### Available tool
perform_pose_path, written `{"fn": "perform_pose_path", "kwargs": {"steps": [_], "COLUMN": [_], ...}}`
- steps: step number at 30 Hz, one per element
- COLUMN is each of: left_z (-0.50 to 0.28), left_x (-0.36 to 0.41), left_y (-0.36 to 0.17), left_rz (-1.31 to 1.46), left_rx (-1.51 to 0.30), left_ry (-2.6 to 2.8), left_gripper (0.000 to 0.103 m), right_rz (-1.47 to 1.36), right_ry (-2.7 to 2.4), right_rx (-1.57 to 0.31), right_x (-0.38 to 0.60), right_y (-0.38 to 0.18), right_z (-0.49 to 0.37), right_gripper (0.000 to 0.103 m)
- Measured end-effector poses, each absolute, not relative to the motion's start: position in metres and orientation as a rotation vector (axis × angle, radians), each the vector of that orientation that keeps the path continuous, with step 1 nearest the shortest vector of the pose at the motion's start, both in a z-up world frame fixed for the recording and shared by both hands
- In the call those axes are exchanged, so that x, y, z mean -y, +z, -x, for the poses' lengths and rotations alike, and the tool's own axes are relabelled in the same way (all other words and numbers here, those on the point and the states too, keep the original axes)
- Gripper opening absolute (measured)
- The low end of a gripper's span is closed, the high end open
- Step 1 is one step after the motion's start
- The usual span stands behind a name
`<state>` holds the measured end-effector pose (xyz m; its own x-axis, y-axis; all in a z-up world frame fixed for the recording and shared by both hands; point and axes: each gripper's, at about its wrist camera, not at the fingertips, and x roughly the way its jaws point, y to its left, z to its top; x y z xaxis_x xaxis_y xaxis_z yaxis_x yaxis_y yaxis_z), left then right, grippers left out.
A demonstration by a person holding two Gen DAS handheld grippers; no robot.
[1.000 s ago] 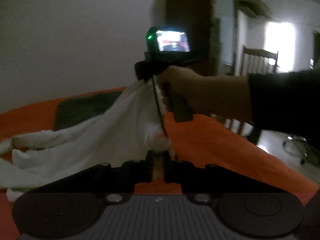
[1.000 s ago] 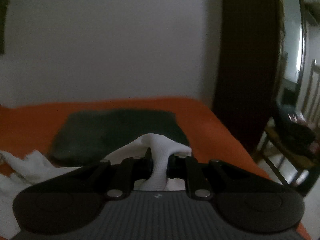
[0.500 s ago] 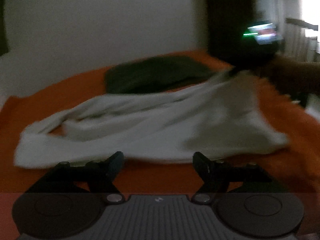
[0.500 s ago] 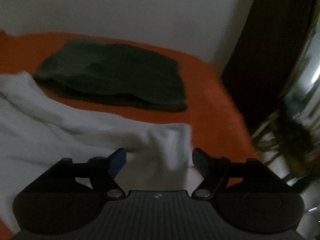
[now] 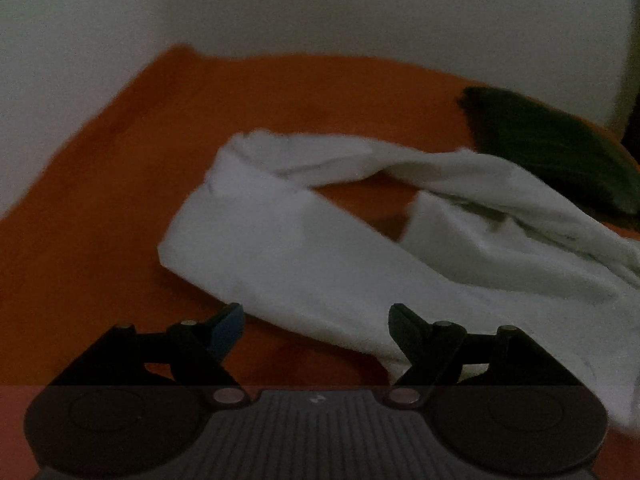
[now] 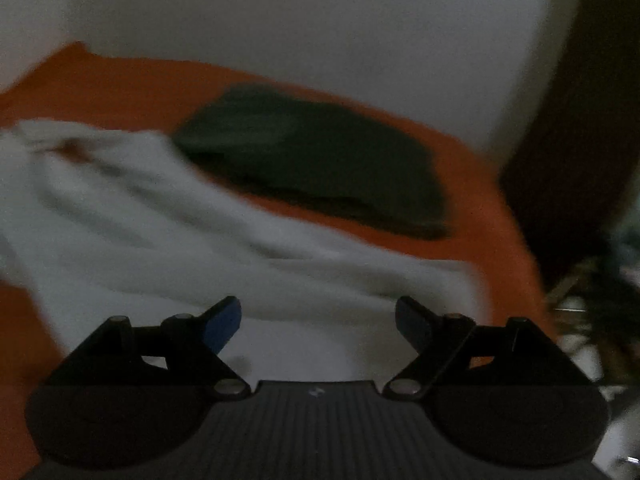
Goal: Fold clothes
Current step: 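Shake out and lay the white shirt flat on the bed with both grippers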
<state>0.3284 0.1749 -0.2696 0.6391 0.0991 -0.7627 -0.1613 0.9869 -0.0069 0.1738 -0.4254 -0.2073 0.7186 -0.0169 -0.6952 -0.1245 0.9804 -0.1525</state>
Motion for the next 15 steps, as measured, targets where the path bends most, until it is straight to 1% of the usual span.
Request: {"fn": "perform_pose_path", "kwargs": {"steps": [2, 6, 7, 8, 9, 10, 11, 12, 15], "left_z": [-0.345, -0.374, -0.378, -0.382, -0.384, -0.384, -0.384, -0.383, -0.365], "left_x": [-0.188, -0.214, -0.219, -0.223, -0.226, -0.222, -0.219, -0.215, -0.212], "left_y": [-0.282, -0.312, -0.32, -0.328, -0.333, -0.332, -0.332, -0.33, -0.317], "left_rz": [0.119, 0.251, 0.275, 0.299, 0.304, 0.256, 0.208, 0.163, 0.096], "left_rx": [-0.898, -0.976, -0.991, -1.006, -1.008, -0.978, -0.947, -0.912, -0.827], "left_ry": [0.183, 0.29, 0.309, 0.329, 0.341, 0.334, 0.326, 0.315, 0.295], "left_gripper": [0.084, 0.082, 0.076, 0.063, 0.057, 0.037, 0.01, 0.006, 0.005], "right_rz": [0.18, 0.17, 0.159, 0.148, 0.135, 0.125, 0.131, 0.138, 0.159], "right_ry": [0.126, 0.211, 0.237, 0.271, 0.314, 0.354, 0.378, 0.401, 0.443], "right_rx": [-0.791, -0.819, -0.827, -0.836, -0.837, -0.837, -0.828, -0.82, -0.803], "right_x": [0.395, 0.347, 0.335, 0.322, 0.312, 0.302, 0.294, 0.285, 0.269], "right_y": [-0.214, -0.239, -0.245, -0.25, -0.254, -0.257, -0.261, -0.265, -0.269], "right_z": [-0.174, -0.182, -0.18, -0.18, -0.177, -0.175, -0.171, -0.167, -0.158], "right_gripper": [0.087, 0.087, 0.086, 0.086, 0.085, 0.085, 0.084, 0.084, 0.083]}}
